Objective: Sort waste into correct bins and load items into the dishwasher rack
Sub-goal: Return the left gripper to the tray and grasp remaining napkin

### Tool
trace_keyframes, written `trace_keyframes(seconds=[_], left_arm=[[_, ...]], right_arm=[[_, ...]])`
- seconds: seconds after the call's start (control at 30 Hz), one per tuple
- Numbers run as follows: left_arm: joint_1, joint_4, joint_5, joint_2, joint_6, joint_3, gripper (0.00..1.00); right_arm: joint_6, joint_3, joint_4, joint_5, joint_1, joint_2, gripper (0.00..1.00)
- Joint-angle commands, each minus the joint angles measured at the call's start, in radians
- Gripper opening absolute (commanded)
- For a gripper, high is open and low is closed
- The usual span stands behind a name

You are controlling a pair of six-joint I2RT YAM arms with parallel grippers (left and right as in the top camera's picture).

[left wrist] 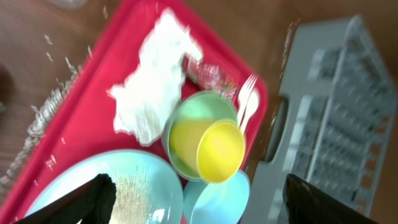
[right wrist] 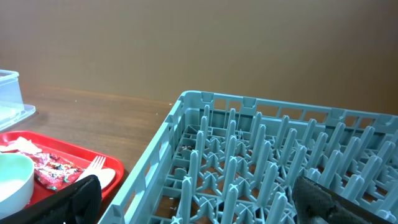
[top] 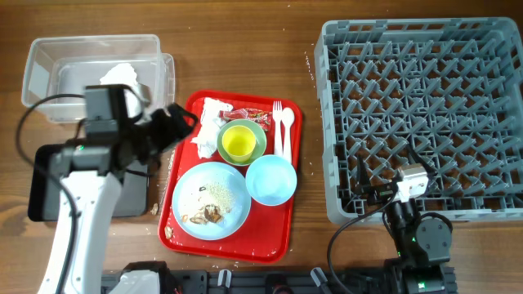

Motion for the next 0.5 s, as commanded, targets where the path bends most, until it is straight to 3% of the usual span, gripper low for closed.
trace_keyframes(seconds=[0.0, 0.2, 0.47], left_arm=[[-0.114, -0.03, -0.173, 0.087, -0.13, -0.021, 0.82], [-0.203, 0.048, -0.36, 0.282, -0.55, -0.023, 0.83], [-0.208, 0.179, -0.373, 0.465, -0.64, -0.023, 0.81]], right_arm=[[-0.009, -0.002, 0.002, -0.002, -0.006, -0.008, 1.0], [-0.009, -0.002, 0.002, -0.002, -0.006, -0.008, 1.0], [-0.009, -0.002, 0.002, -0.002, -0.006, -0.008, 1.0]])
